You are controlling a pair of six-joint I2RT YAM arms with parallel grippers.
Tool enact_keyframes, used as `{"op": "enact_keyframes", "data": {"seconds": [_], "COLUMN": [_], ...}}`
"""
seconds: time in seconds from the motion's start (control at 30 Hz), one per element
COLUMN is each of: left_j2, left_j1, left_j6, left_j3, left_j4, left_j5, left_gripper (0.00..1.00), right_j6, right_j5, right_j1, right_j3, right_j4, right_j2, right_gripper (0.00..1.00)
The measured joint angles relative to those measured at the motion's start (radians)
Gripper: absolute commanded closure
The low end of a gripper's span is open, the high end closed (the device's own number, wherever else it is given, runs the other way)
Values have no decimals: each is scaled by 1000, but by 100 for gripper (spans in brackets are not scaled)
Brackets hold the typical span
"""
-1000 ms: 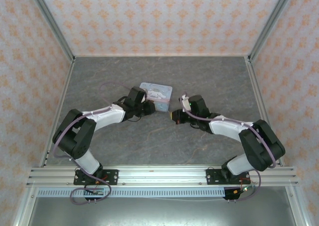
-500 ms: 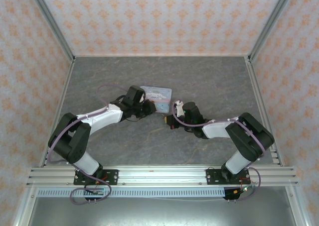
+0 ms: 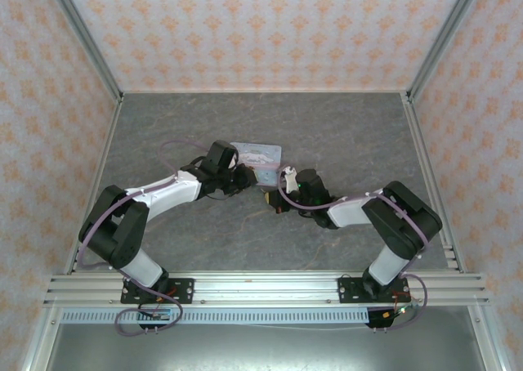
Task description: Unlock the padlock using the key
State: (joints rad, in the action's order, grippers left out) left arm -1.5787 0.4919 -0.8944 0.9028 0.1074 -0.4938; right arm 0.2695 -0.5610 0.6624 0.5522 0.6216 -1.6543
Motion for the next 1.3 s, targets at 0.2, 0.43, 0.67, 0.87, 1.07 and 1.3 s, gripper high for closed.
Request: {"op": "enact_keyframes", "data": {"seconds": [0.2,0.43,0.67,0.87,1.07,1.3], "left_j2": [0,0,0,0,0,0], "left_j1": [0,0,0,0,0,0], "left_j6": [0,-5,-6,-6,-6,-6], "left_j3": [0,0,0,0,0,0], "left_j4": [7,9,9,9,9,9], "left_j5": [0,0,0,0,0,0], "left_gripper": [85,85,85,85,85,85], "right_j6": [8,19,27,37,45,45], "right_j5": [-12,-18,-23,-31,-38,-37], "right_j1": [7,11,11,14,16,16], "right_j3": [20,38,40,42,42,42], "right_j4": [4,9,8,13,28,47], "right_j2": [0,-6,-13,-15,-15,-15], "right_gripper": [100,100,100,100,100,100]}}
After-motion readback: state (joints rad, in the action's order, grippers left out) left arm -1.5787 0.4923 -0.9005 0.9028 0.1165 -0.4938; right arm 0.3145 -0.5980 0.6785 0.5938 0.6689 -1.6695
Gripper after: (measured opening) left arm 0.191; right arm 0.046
